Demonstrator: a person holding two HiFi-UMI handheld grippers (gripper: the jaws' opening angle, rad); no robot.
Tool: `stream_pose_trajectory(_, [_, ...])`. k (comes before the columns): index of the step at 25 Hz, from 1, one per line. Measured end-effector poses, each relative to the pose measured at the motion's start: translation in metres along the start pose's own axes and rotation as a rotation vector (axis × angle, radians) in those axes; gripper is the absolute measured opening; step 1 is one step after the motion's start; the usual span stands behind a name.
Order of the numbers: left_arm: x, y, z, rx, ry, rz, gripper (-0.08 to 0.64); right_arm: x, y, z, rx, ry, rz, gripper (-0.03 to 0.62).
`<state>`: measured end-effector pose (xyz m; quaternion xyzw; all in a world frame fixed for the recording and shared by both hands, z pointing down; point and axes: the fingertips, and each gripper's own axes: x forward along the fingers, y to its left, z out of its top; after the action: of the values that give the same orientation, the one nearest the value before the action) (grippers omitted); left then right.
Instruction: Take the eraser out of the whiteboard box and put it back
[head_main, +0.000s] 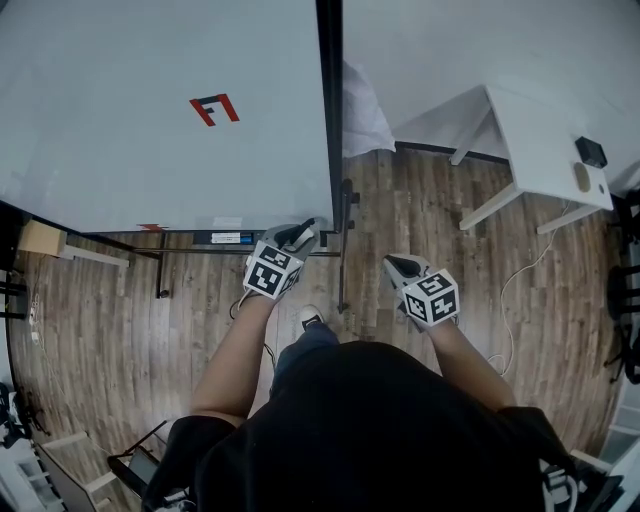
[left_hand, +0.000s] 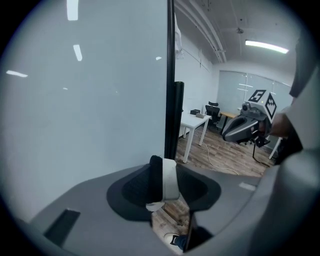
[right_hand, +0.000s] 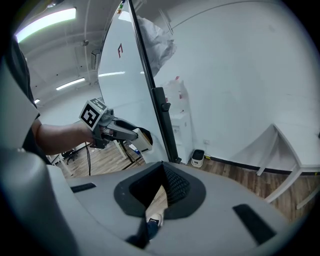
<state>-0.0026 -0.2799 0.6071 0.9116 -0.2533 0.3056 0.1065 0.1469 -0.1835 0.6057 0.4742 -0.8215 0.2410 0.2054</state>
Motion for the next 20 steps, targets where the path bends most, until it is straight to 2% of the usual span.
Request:
stream_pose_trajectory(8, [-0.029, -0.009, 0.009, 0.012, -0.041, 0.058, 0.163, -0.021, -0.004, 0.008, -0.012, -0.035, -0.015, -0.006])
stream_pose_trajectory(20, [-0.064, -0.032, -0.008, 0.002, -0.048, 0.106, 0.163, -0.043, 0.004, 0.005, -0.051, -0.047, -0.008, -0.006])
